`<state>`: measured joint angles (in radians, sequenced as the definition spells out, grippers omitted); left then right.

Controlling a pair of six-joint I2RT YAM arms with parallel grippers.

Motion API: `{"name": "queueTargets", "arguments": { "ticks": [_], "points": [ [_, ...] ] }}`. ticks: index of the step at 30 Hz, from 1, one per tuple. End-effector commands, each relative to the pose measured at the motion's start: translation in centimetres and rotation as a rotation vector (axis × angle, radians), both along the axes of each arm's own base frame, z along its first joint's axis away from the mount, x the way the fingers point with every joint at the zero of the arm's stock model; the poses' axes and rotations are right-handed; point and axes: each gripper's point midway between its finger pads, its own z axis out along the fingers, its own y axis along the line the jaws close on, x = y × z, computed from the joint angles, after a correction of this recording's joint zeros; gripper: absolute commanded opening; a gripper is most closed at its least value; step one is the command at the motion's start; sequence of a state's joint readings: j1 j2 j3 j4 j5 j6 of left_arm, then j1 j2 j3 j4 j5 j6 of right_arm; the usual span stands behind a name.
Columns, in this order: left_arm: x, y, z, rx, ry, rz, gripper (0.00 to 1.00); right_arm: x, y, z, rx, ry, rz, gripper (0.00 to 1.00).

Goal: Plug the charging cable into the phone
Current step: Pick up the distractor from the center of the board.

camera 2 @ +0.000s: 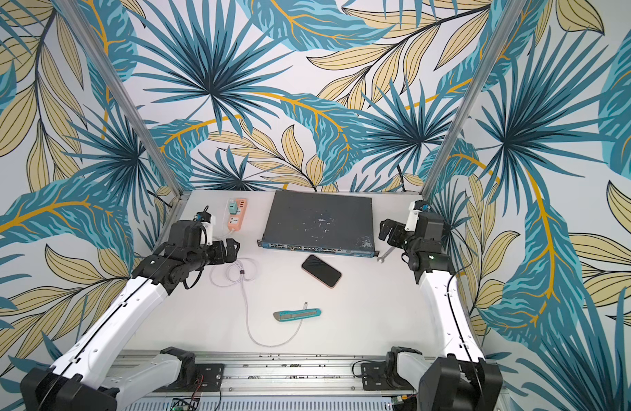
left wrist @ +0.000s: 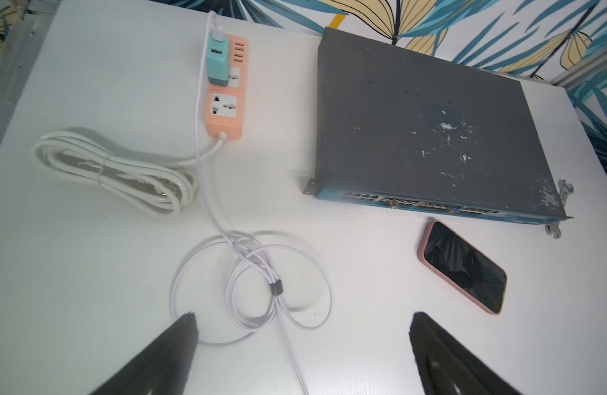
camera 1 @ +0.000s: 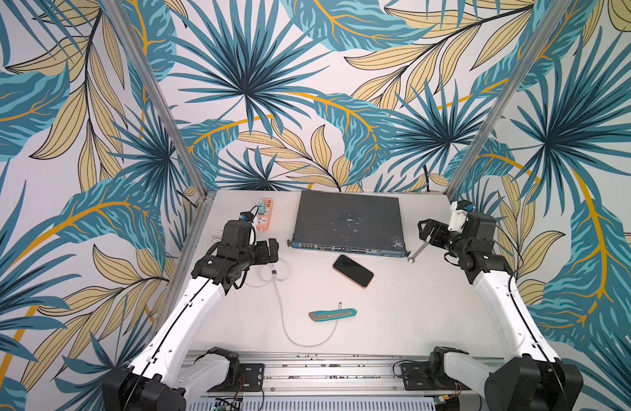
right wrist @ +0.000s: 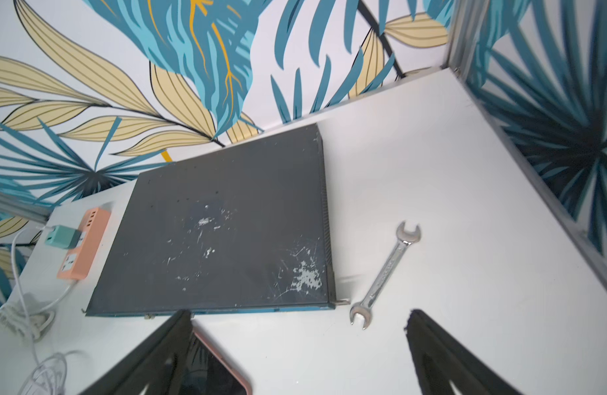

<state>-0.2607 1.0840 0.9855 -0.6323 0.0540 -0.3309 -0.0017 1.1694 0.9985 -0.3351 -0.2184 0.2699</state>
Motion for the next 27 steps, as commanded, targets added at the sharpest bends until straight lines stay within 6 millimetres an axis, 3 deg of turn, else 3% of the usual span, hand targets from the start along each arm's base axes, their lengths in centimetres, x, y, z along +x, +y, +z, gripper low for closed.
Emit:
{"name": "queueTargets", "arguments": {
  "ticks": [1, 10, 17, 27],
  "points": [
    [-1.3, -1.5, 0.1, -0.041, 0.033, -0.054, 1.00, -0.8, 2.4, -1.2, 0.041, 0.100, 0.102, 1.00],
    [-3.3, -4.2, -1.4, -0.111, 0.140, -0.119, 1.00, -1.5, 7.4, -2.2, 0.036, 0.200, 0.246, 1.00],
    [-4.2, -5.9, -1.4, -0.080, 0.201, -0.163, 1.00, -1.5, 11.0, -3.0, -0.008, 0.253, 0.357, 1.00],
    [-3.9, -8.4, -1.8, -0.111, 0.252, -0.269, 1.00, -2.8, 13.6, -5.0, -0.009, 0.360, 0.358, 1.00]
  ]
}}
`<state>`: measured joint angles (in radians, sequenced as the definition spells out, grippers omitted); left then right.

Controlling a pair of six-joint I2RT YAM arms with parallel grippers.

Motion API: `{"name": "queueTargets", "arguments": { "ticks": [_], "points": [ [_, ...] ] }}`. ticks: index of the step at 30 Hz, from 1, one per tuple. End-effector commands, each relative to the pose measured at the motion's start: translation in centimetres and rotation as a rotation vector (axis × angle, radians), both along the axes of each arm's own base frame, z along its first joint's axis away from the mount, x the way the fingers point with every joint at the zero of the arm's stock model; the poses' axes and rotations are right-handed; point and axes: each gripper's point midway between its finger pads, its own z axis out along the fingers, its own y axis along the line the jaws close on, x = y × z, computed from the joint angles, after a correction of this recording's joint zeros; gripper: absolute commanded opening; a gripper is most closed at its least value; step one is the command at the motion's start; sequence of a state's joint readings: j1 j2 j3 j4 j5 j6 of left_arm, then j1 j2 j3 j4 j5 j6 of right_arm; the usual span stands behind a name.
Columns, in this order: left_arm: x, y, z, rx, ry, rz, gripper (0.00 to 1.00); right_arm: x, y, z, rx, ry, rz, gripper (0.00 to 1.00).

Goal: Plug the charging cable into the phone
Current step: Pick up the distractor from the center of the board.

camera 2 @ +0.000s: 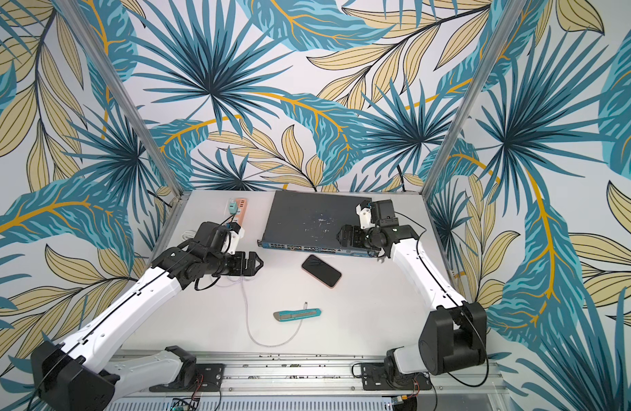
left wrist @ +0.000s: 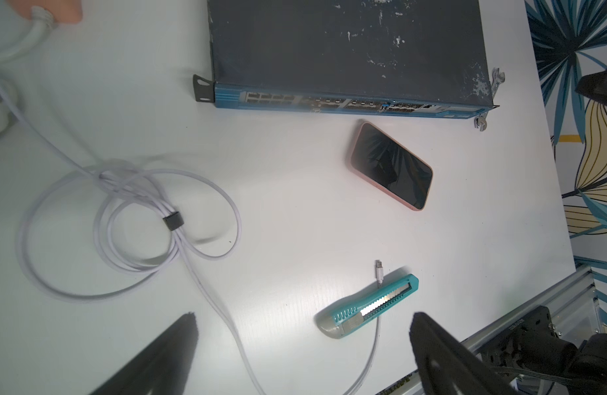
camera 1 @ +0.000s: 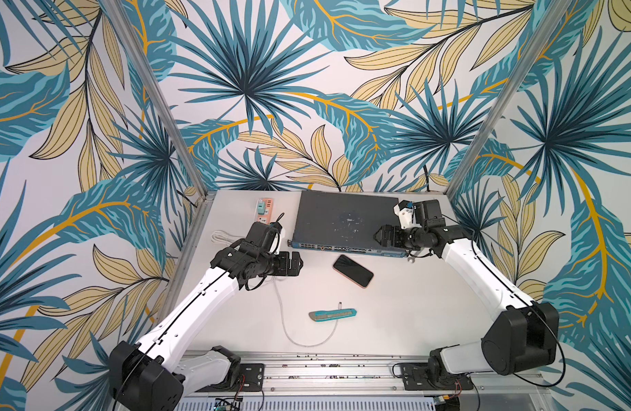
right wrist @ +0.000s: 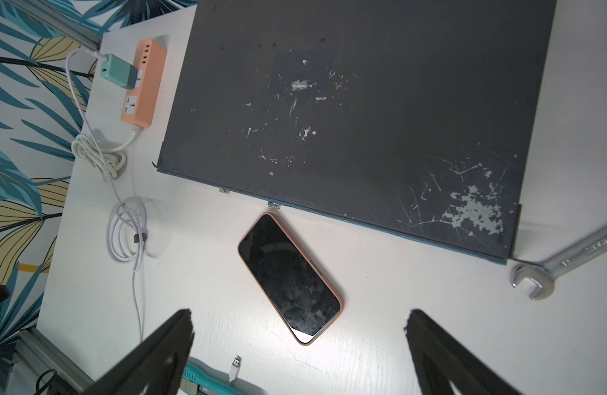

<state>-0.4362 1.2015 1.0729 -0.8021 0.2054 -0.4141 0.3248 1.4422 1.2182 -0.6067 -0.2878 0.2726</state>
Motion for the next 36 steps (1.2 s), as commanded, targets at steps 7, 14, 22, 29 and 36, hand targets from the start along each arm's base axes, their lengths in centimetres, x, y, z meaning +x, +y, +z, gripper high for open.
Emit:
{"name": "queueTargets", "arguments": {
  "ticks": [7, 14, 22, 29, 36],
  "points": [
    [-0.2, -1.3, 0.2, -0.050, 0.008, -0.015, 1.00, -1.6, 1.3, -0.9, 0.014, 0.058, 0.008, 1.00],
    [-0.9, -1.4, -1.6, -0.053, 0.037, 0.017, 1.00, -2.1, 1.4, -3.0, -0.005, 0.075, 0.037, 1.00],
    [-0.7, -3.2, -3.0, -0.058, 0.059, -0.010, 1.00, -2.6, 1.4, -4.9, -0.027, 0.112, 0.052, 1.00],
    [-1.5, -4.5, -3.9, -0.006, 0.064, -0.063, 1.00, -3.3, 1.6, -6.2, -0.028, 0.147, 0.075, 1.00],
    [-0.7, -5.6, -3.7, -0.008, 0.071, -0.095, 1.00, -4.2, 1.8, -7.1, -0.024, 0.176, 0.082, 1.00]
  ]
}}
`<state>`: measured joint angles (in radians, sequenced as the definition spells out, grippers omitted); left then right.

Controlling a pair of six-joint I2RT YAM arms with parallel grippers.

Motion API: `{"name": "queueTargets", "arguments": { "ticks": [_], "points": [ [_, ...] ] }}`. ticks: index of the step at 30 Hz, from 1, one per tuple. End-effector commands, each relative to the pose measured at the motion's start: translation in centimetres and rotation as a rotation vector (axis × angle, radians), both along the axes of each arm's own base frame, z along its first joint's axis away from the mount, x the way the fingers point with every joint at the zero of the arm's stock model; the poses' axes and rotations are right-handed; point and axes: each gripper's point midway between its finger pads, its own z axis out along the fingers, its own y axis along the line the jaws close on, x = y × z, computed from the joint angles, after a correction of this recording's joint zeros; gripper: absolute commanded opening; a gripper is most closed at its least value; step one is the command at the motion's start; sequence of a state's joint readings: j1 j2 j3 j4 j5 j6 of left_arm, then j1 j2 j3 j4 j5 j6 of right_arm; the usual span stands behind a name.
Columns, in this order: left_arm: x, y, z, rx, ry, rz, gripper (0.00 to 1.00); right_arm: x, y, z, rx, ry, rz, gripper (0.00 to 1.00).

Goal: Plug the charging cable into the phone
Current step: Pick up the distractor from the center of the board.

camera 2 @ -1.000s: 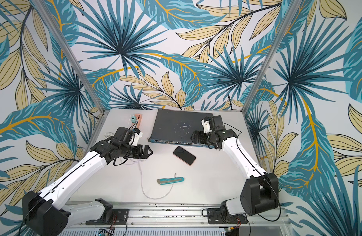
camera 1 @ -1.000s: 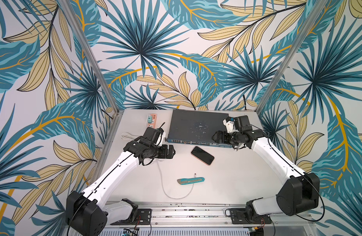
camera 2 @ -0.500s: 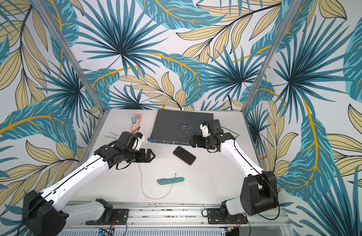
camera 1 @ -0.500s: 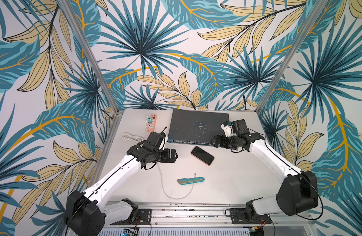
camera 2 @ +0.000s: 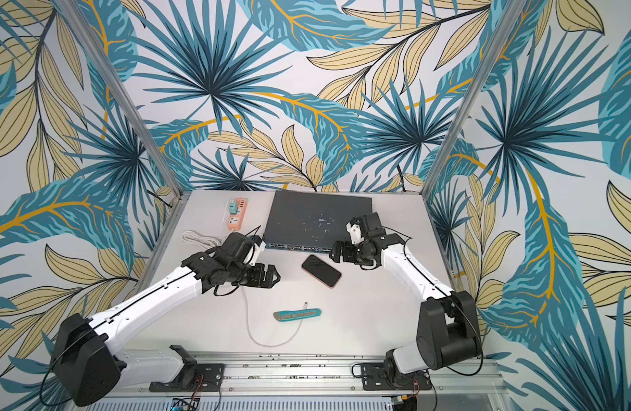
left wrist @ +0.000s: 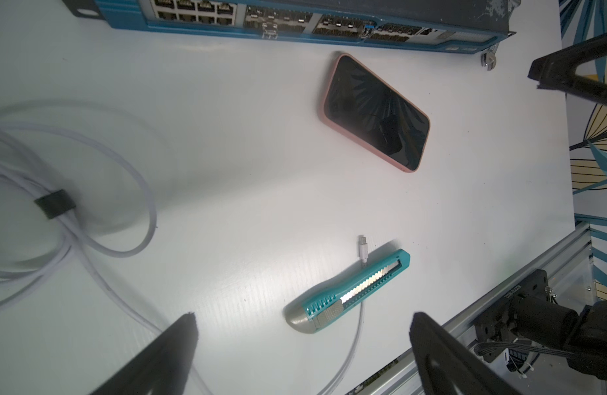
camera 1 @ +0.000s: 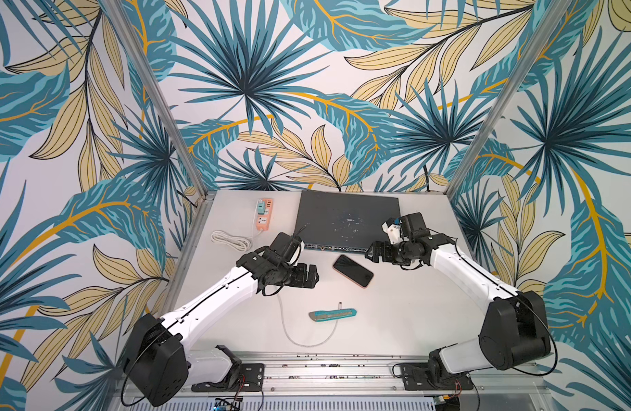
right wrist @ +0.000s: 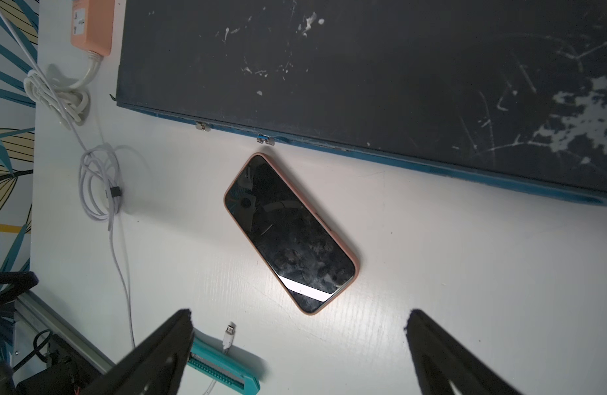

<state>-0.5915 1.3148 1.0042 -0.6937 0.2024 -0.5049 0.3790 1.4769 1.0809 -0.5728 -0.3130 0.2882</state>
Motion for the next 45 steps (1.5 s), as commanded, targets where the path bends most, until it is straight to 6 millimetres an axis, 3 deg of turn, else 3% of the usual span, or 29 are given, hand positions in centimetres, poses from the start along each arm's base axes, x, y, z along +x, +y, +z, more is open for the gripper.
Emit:
{"name": "queueTargets", "arguments": {
  "ticks": [1, 13, 21, 26, 39, 45],
  "points": [
    [0.9, -1.0, 1.0, -0.019, -0.029, -0.020, 1.00, -1.3, 0.5, -1.3, -0.001, 0.042, 0.033, 1.00],
    [0.0, -2.1, -0.9, -0.008, -0.004, -0.028, 1.00, -4.3, 1.4, -3.5, 0.000, 0.097, 0.107, 1.00],
    [-0.3, -2.6, -1.4, -0.013, 0.003, -0.020, 1.00, -8.7, 3.8, -5.5, 0.020, 0.145, 0.258, 0.99],
    [-0.6, -2.9, -2.1, -0.009, 0.016, -0.020, 1.00, -10.4, 5.0, -6.1, 0.021, 0.134, 0.339, 1.00],
    [-1.5, -0.7, -3.0, 0.036, 0.034, 0.071, 1.00, -13.3, 8.0, -6.9, -0.021, 0.075, 0.542, 1.00],
    [-2.5, 0.8, -3.6, 0.063, 0.047, 0.118, 1.00, -14.8, 9.5, -7.6, -0.122, 0.023, 0.659, 1.00]
  ]
}}
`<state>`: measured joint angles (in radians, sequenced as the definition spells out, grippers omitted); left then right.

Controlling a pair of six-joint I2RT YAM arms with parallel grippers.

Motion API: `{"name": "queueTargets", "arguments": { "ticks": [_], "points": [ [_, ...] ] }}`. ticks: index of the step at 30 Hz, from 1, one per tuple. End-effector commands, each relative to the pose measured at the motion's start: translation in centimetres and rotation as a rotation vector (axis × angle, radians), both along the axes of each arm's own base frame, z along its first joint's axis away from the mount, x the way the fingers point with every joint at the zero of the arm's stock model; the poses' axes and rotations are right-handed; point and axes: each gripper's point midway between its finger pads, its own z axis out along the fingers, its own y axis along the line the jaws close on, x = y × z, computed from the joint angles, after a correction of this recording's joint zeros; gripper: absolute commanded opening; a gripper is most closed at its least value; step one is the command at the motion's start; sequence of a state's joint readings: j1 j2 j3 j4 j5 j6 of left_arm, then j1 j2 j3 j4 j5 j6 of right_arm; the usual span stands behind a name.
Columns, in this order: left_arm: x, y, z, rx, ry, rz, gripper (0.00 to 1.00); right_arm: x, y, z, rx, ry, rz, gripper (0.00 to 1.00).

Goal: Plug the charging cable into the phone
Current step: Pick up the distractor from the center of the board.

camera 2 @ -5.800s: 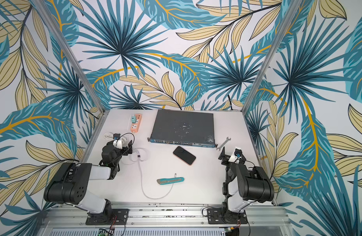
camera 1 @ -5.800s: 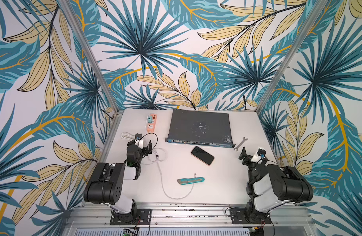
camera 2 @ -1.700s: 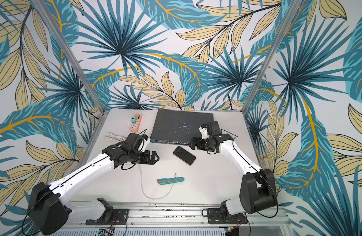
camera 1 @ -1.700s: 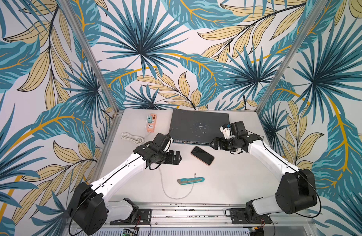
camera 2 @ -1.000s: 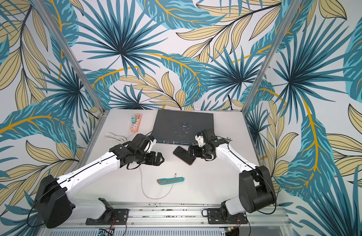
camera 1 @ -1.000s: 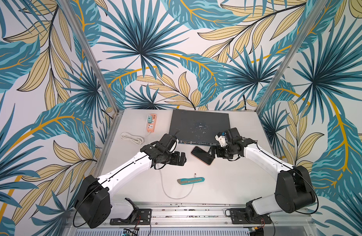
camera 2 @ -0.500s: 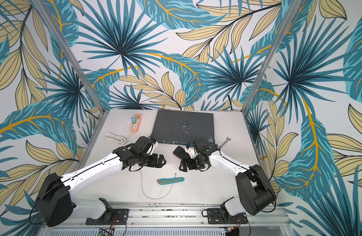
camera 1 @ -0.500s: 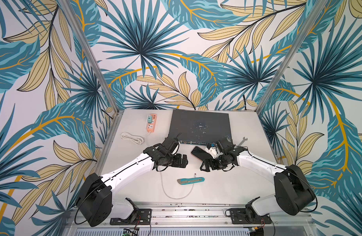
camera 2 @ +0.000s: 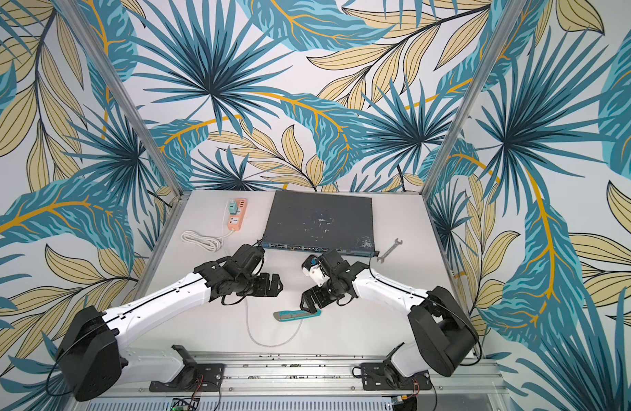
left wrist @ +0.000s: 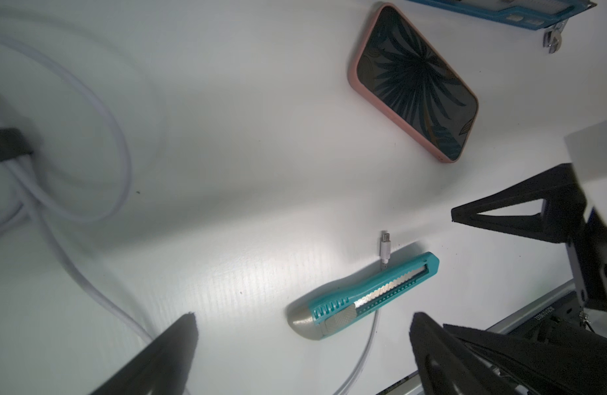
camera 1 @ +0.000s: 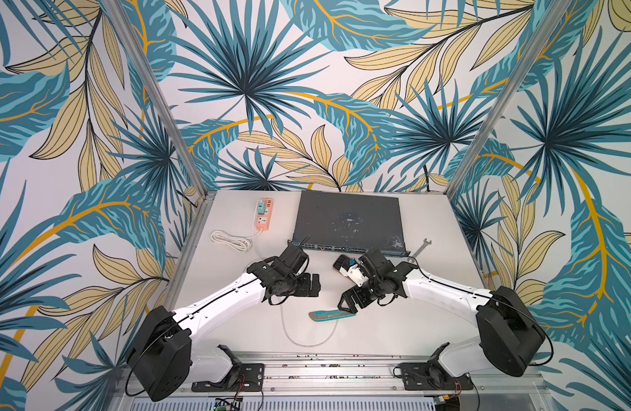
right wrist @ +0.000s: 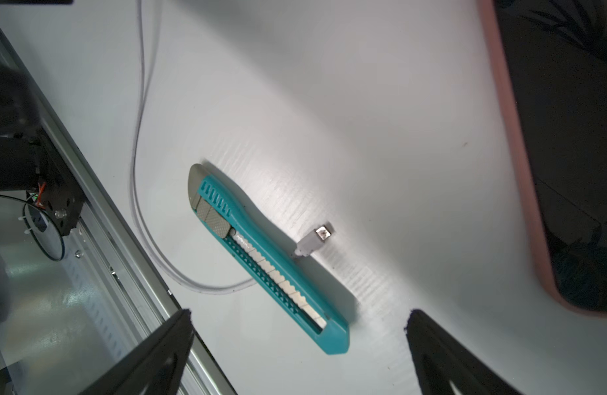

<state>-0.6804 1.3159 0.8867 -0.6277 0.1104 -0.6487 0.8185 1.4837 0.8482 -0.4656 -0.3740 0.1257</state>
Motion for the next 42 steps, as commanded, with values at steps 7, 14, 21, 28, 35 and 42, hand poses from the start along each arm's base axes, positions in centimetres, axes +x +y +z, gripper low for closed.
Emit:
{"name": "queueTargets", "arguments": {
  "ticks": [7, 14, 21, 28, 35, 42],
  "points": [
    [-1.2, 2.3, 0.3, 0.036, -0.006, 0.081, 1.00, -0.4, 1.3, -1.1, -0.178, -0.223, 0.182, 1.00],
    [-1.9, 3.6, 0.4, 0.054, -0.008, 0.111, 1.00, -0.1, 2.9, -0.1, -0.170, -0.340, 0.246, 0.99],
    [-2.4, 4.7, 0.4, 0.075, -0.010, 0.151, 1.00, -2.0, 4.6, -1.2, -0.172, -0.322, 0.349, 1.00],
    [-2.8, 5.6, 0.1, 0.096, -0.005, 0.180, 1.00, -2.8, 5.1, -2.3, -0.190, -0.308, 0.381, 1.00],
    [-2.9, 5.7, 0.0, 0.098, -0.004, 0.175, 1.00, -1.9, 5.2, -3.1, -0.238, -0.340, 0.395, 1.00],
    [-3.2, 6.3, -0.1, 0.112, 0.009, 0.173, 1.00, -1.4, 5.9, -4.2, -0.262, -0.340, 0.408, 0.99]
  ]
}}
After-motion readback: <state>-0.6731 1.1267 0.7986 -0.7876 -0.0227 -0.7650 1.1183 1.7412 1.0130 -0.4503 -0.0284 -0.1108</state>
